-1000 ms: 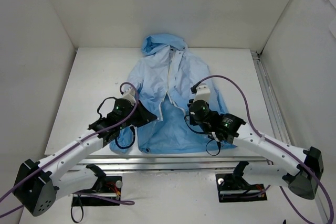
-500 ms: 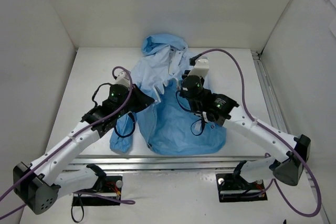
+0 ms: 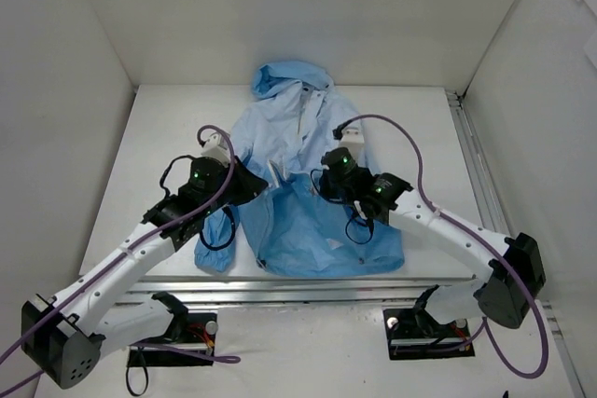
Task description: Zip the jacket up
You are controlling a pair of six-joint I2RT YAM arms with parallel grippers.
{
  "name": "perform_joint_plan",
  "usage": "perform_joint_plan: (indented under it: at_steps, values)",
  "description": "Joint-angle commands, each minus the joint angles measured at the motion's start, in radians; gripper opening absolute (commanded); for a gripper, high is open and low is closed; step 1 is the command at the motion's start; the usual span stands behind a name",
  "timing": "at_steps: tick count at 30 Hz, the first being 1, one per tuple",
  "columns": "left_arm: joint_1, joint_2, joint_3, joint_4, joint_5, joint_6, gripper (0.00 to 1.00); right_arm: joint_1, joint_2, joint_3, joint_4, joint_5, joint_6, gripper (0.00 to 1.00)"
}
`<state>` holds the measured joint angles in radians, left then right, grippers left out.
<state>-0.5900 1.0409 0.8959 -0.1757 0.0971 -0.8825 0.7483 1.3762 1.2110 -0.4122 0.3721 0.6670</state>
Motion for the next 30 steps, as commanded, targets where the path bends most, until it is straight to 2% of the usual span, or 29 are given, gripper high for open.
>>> perform_joint_plan:
  at_steps: [1,5,18,30]
  values:
    - [-0.007,-0.050,-0.029,0.114,0.023,0.022,0.00,0.043,-0.132,-0.099,0.052,-0.084,0.147,0.00]
    - [-0.048,-0.059,-0.071,0.156,0.001,0.027,0.00,0.040,-0.169,-0.160,0.058,-0.119,0.245,0.00]
    - [-0.142,-0.044,-0.078,0.231,-0.040,0.033,0.00,0.026,-0.200,-0.186,0.076,-0.194,0.301,0.00]
    - [-0.191,-0.022,-0.074,0.228,-0.086,0.034,0.00,0.025,-0.266,-0.235,0.105,-0.154,0.359,0.00]
